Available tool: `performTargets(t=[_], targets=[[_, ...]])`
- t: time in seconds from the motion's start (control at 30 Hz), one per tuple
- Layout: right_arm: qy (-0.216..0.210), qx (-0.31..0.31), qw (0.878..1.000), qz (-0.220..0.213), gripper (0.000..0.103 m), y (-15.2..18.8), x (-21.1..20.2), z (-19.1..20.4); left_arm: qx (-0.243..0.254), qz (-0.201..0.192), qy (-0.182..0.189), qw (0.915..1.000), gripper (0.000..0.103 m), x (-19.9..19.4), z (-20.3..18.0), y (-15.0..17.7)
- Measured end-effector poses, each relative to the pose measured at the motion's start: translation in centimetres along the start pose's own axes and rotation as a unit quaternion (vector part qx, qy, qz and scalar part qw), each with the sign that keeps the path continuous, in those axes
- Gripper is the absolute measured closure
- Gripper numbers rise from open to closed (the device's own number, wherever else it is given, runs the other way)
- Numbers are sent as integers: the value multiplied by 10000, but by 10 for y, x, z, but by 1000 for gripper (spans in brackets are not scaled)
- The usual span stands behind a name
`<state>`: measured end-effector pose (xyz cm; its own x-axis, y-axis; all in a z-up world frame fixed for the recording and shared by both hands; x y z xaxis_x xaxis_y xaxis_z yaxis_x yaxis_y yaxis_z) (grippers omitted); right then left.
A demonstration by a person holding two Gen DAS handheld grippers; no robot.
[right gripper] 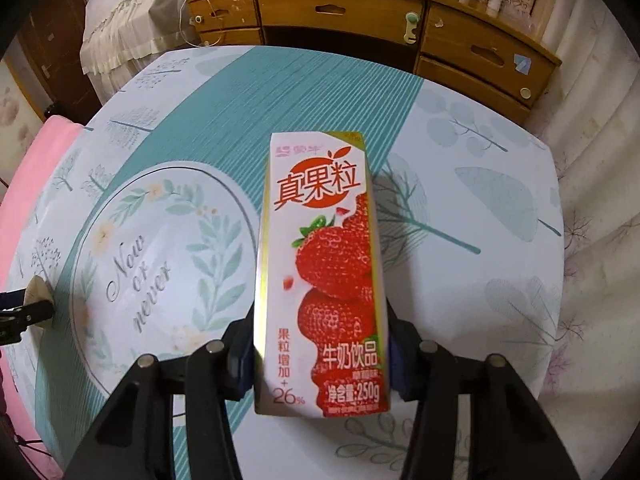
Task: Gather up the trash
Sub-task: 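Grasp beige sponge with left gripper while right gripper grasps pink strawberry carton, then lower sponge and pink carton over the bin and open both grippers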
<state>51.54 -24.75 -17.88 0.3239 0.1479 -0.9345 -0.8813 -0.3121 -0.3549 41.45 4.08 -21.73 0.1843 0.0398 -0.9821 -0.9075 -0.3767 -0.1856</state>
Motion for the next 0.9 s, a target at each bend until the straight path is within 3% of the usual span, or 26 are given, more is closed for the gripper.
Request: performTargets(t=[0.03,0.37,0.7,0.9], targets=[[-1,-20,10000,-28,52,2,-3,3,33,-41,-1,10000,43,-3,0,0],[-409,140,9988,-217,52,35,-45,47,-55,-38,275,9996,43,-12,14,20],[-641,246,9976,-110,52,114,-95,123,387,-354,587,9969,43,-51,25,65],[-564,643,9960,-262,52,166,-140,181,939,-577,960,9893,43,-94,47,99]])
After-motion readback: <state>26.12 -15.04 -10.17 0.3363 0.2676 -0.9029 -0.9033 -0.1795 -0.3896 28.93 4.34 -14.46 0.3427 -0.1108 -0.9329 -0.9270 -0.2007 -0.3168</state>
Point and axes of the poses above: each gripper's, at about its wrist camera, not at the fingertips, and x roughly the way its jaws point, z to its left, y to its underside, the point moved 8 cm from there along x, roughly the way its jaws point, and after that the axes turned 2 degrees about x, right-handed, at the moved point
